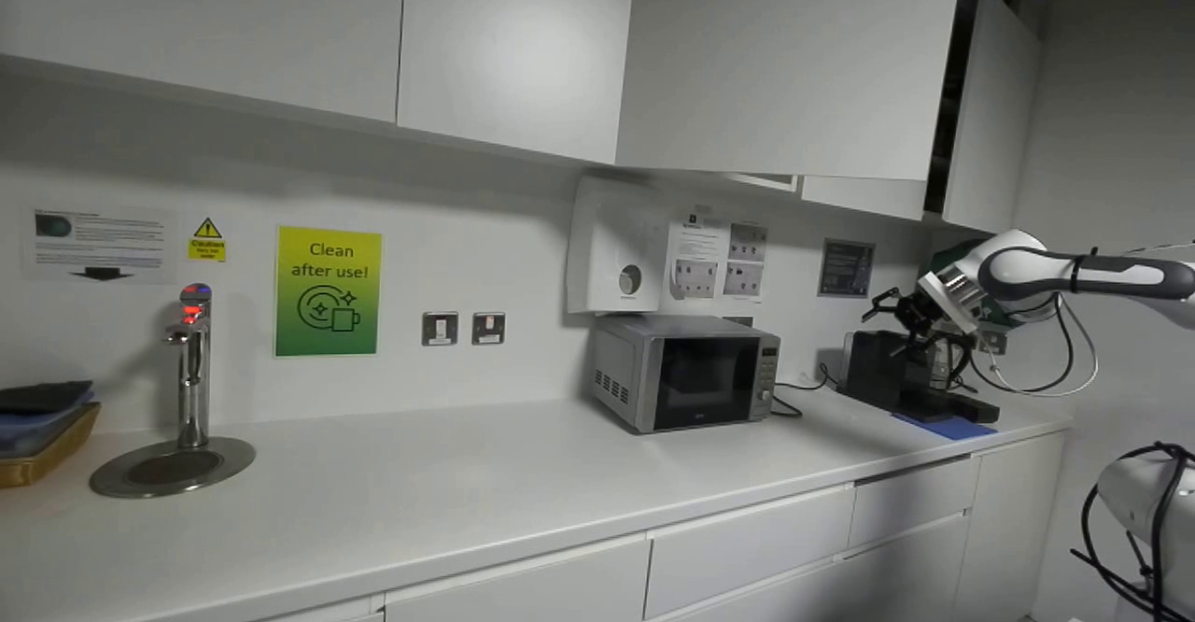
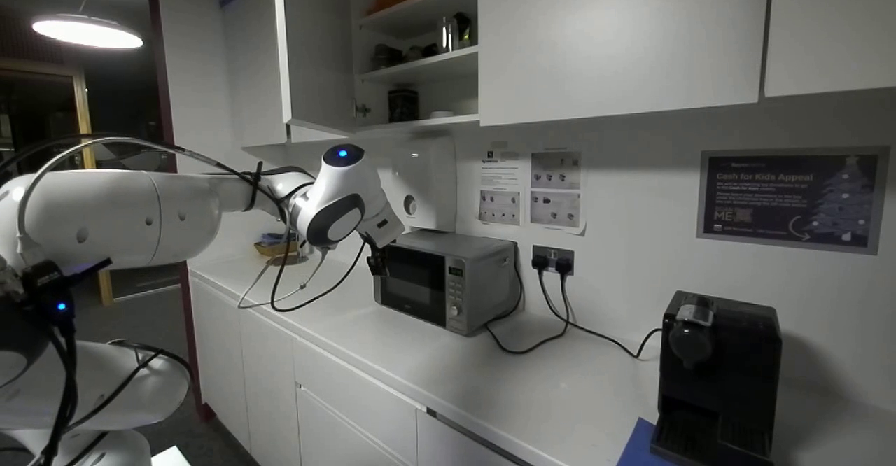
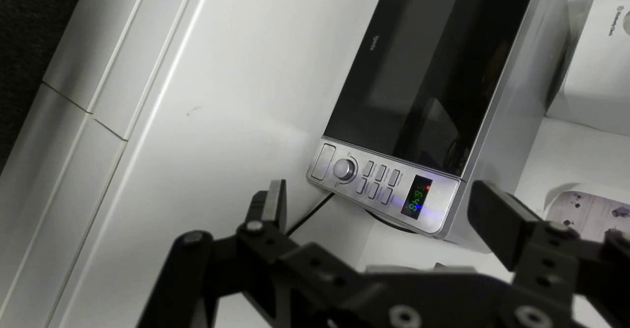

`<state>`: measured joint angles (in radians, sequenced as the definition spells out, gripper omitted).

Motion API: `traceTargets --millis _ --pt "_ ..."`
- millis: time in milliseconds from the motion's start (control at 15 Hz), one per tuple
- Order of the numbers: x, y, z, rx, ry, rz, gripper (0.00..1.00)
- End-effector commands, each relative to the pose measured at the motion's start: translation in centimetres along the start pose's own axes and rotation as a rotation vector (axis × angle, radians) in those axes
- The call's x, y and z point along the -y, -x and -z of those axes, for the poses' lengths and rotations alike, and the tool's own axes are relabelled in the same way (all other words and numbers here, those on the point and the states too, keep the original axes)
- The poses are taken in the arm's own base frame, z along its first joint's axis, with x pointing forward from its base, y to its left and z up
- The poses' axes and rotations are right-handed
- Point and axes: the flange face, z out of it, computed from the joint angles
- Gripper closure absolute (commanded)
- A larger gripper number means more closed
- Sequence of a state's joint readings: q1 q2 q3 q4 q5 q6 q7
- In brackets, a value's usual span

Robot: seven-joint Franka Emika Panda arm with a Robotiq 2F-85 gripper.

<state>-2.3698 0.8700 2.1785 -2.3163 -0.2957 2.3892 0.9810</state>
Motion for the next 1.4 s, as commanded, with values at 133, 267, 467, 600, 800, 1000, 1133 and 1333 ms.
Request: traceTargets --millis 133,267,467,600,800,1000,1133,1333 --pt "1.0 -2.6 -0.6 -0.009 -0.029 0.033 0.0" --pt "1.5 -3.2 -0.9 0.002 -0.04 0.055 0.0" --pt "2.5 -4.2 -1.0 0.004 -0.069 0.094 0.0" --pt "3.3 -5.0 -1.2 -0.009 -0.098 0.114 0.0" --pt "4.0 -6.3 -1.6 -0.028 -0.144 0.127 0.0" --pt "4.8 -7.4 -2.3 -0.04 -0.18 0.135 0.0" --pt "5.3 -8.0 -2.6 -0.039 -0.205 0.141 0.0" --pt "6.5 -8.7 -2.7 -0.033 -0.249 0.151 0.0"
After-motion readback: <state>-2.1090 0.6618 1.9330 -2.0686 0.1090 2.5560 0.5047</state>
